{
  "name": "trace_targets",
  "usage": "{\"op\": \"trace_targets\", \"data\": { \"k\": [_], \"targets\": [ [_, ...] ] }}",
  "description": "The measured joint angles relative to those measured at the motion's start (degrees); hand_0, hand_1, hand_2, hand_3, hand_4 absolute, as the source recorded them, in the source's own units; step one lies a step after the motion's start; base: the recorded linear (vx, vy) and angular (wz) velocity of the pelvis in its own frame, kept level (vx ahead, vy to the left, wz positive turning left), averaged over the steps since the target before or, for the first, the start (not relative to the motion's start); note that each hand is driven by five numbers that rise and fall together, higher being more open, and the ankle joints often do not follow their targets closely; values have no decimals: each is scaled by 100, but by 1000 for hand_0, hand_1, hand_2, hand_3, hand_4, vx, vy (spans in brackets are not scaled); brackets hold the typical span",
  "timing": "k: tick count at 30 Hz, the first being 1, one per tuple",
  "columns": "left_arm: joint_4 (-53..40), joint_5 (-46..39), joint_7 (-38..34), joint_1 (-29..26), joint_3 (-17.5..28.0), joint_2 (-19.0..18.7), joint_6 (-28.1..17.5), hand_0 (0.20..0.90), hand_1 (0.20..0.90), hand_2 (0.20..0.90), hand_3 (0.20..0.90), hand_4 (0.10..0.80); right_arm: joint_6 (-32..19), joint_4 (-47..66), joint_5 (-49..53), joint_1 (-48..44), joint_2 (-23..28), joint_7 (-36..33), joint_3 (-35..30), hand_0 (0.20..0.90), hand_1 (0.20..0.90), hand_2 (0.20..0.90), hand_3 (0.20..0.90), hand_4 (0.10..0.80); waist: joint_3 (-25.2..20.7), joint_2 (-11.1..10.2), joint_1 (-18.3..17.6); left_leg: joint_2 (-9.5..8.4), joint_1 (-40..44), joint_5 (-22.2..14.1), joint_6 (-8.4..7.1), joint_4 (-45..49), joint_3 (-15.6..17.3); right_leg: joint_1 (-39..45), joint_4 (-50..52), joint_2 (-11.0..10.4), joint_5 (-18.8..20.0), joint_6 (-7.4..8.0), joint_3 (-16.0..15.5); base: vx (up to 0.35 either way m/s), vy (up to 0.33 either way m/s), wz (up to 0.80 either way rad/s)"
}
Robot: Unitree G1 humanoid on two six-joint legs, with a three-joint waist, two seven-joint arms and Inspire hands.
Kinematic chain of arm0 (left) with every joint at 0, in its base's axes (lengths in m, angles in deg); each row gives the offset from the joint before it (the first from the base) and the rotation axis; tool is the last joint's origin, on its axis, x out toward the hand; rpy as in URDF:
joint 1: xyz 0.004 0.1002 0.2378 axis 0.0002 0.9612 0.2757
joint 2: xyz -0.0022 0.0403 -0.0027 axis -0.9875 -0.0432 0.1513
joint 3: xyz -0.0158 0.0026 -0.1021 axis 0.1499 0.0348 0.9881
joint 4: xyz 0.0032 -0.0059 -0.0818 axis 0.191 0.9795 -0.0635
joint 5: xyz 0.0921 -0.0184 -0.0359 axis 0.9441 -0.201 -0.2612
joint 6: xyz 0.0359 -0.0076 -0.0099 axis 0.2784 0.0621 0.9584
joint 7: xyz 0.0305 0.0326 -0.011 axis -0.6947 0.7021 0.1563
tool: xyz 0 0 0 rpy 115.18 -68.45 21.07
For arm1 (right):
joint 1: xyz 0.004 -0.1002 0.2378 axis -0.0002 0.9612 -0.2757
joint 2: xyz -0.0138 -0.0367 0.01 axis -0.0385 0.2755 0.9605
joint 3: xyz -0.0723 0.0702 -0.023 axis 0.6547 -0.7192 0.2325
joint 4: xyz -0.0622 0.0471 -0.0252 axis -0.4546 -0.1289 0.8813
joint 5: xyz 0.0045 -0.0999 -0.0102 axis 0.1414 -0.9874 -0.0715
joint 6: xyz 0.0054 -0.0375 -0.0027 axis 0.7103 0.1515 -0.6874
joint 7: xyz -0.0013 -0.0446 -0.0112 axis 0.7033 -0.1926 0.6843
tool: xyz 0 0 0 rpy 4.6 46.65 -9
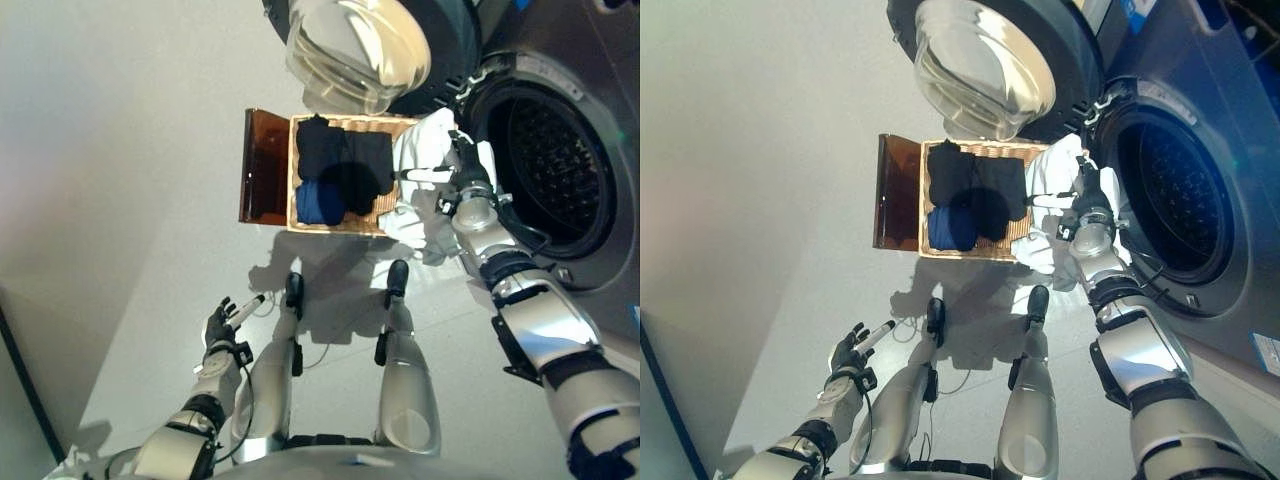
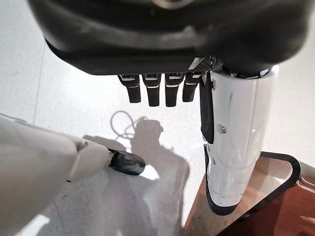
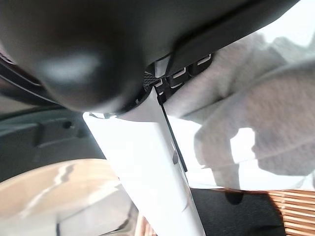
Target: Pick up the clothes and place them into the washing machine
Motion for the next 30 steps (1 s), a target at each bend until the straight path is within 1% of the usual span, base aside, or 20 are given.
{"op": "trace_targets", "data": {
  "k": [6, 14, 17, 19, 26, 27, 28, 29, 30],
  "targets": [
    [-273, -190, -41, -4, -36, 0, -112, 900, 900, 900, 900, 800, -4, -101, -7, -15, 66, -126, -41, 900, 900, 900, 900, 800, 21, 18, 138, 1, -139, 28, -9, 0, -53, -120, 0, 2, 13, -13, -34, -16, 3, 4],
    [-589, -326, -110, 38, -38, -15, -188, 900, 900, 900, 900, 800, -25, -170, -12, -96, 112, -142, -103, 900, 900, 900, 900, 800, 30, 32, 155, -3, -378, 66, -27, 0, -80, -346, -1, -3, 13, -14, -45, -10, 11, 3],
    [-776, -328, -109, 39, -99, -27, -225, 900, 900, 900, 900, 800, -15, -274, -49, -245, 163, -140, -102, 900, 900, 900, 900, 800, 47, 40, 163, -4, -469, 82, -23, 0, -79, -438, -1, -1, 28, -15, -40, -6, 10, 0],
    [-1025, -418, -99, 81, -234, -42, -232, 900, 900, 900, 900, 800, -12, -279, -59, -258, 219, -134, -100, 900, 900, 900, 900, 800, 51, 42, 171, -8, -493, 82, -23, 0, -78, -463, -1, -4, 45, -17, -37, 0, 0, 0],
    [-1373, -535, -101, 105, -253, -56, -241, 900, 900, 900, 900, 800, -2, -475, -229, -536, 247, -166, -82, 900, 900, 900, 900, 800, 52, 44, 195, -11, -671, 100, -21, 0, -65, -666, -1, -2, 77, -19, -24, -1, 1, -1],
    [-1440, -538, -101, 126, -252, -58, -246, 900, 900, 900, 900, 800, -1, -487, -230, -576, 264, -204, -72, 491, 491, 491, 491, 508, 52, 44, 197, -11, -718, 107, -24, 0, -67, -714, 0, -3, 77, -19, -25, 0, 0, 0],
    [-1471, -539, -102, 125, -251, -59, -246, 900, 900, 900, 900, 800, -1, -490, -232, -613, 283, -268, -48, 216, 216, 216, 216, 312, 52, 45, 204, -11, -779, 121, -28, 0, -72, -764, -1, -5, 77, -20, -27, -2, 22, 4],
    [-1483, -539, -101, 125, -252, -60, -246, 900, 900, 900, 900, 800, 0, -500, -235, -640, 287, -295, -47, 200, 200, 200, 200, 300, 52, 45, 207, -11, -810, 127, -29, 0, -74, -793, 0, -5, 78, -20, -27, -1, 18, 4],
    [-1481, -539, -101, 122, -254, -58, -246, 900, 900, 900, 900, 800, 4, -504, -236, -680, 313, -394, -55, 200, 200, 200, 200, 300, 53, 46, 225, -15, -856, 136, -33, 0, -75, -845, 0, -4, 85, -24, -26, 0, 0, 0]
  ]
}}
